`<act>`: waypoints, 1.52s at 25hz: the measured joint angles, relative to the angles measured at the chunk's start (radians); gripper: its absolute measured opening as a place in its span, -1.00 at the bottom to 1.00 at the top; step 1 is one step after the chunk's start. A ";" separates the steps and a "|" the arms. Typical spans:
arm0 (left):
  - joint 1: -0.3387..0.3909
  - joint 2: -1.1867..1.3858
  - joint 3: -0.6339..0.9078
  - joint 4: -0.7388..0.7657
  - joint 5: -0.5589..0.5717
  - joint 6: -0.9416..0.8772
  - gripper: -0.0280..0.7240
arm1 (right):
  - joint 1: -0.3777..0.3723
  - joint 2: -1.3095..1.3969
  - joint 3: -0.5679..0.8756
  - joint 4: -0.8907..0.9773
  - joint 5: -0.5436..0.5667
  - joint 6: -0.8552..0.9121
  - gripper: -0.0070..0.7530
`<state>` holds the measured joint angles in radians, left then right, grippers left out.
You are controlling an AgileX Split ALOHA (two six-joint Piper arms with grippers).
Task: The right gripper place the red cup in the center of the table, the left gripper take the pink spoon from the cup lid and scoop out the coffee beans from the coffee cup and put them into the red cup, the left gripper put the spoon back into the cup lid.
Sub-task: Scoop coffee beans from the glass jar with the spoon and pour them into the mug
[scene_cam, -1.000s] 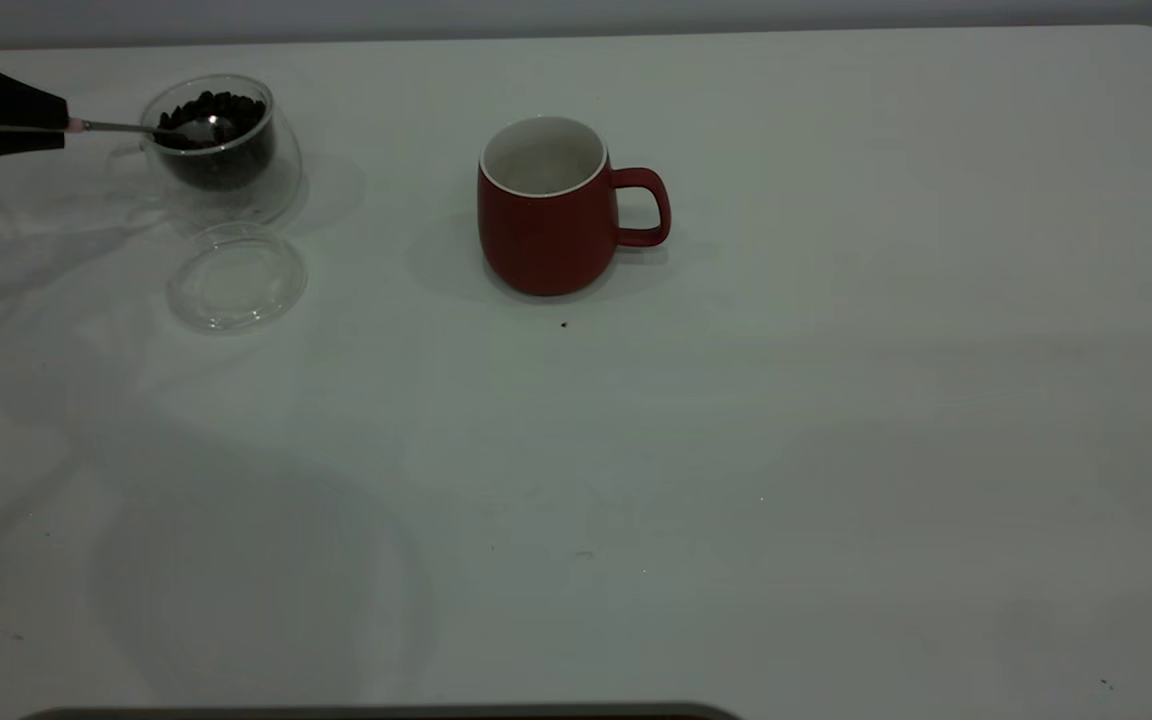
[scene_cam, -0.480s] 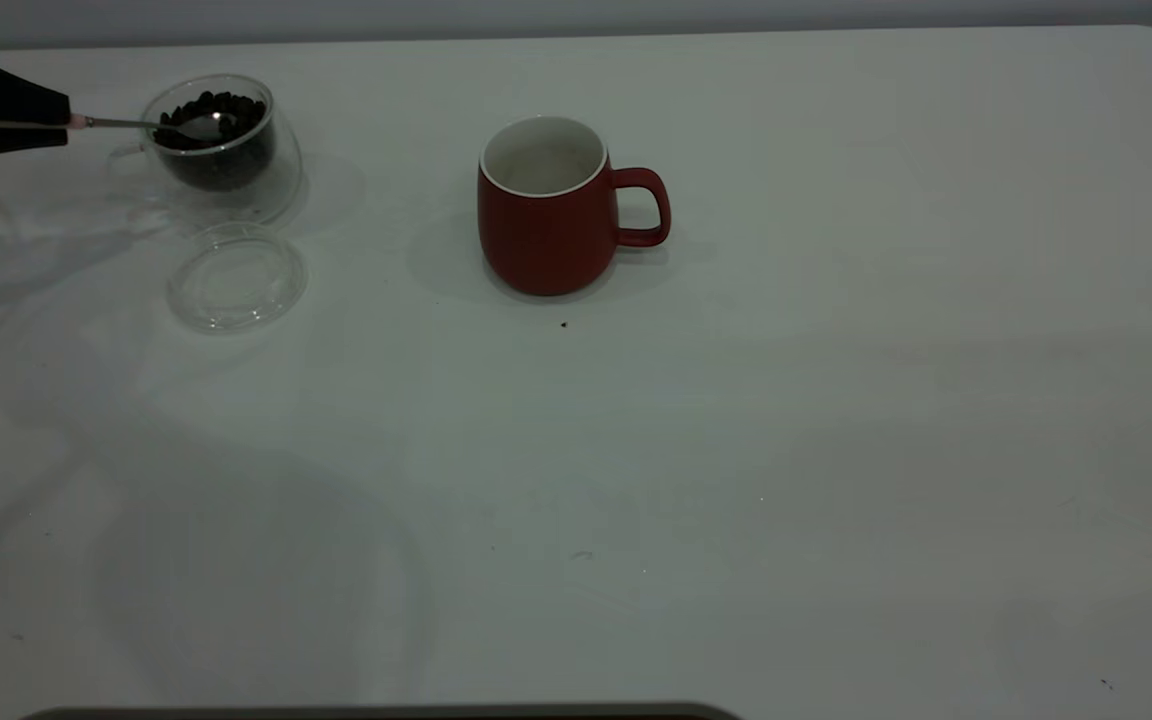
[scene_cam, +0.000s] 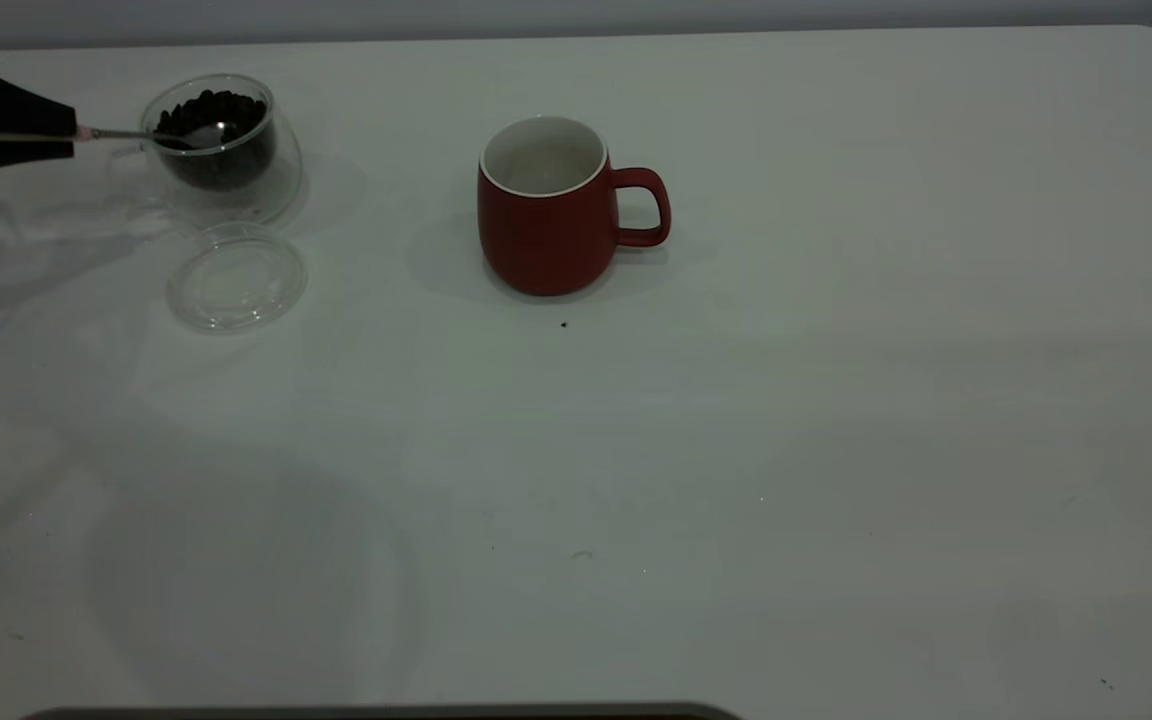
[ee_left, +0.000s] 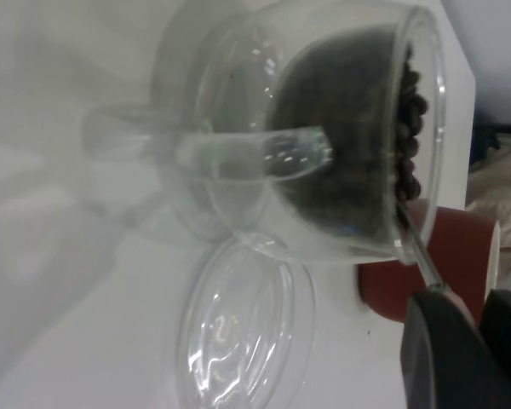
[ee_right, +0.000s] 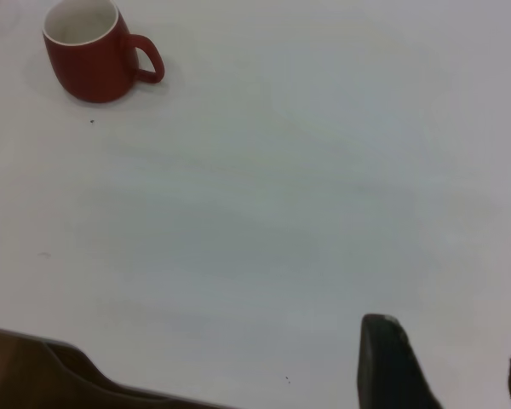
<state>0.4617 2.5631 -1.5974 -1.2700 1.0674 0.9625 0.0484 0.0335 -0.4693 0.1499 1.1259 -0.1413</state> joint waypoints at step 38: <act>0.016 0.011 -0.001 -0.076 0.077 -0.097 -0.62 | 0.000 0.000 0.000 0.000 0.000 0.000 -0.01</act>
<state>0.4780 2.5746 -1.5986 -1.3455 1.1449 0.8652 0.0484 0.0335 -0.4693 0.1499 1.1259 -0.1413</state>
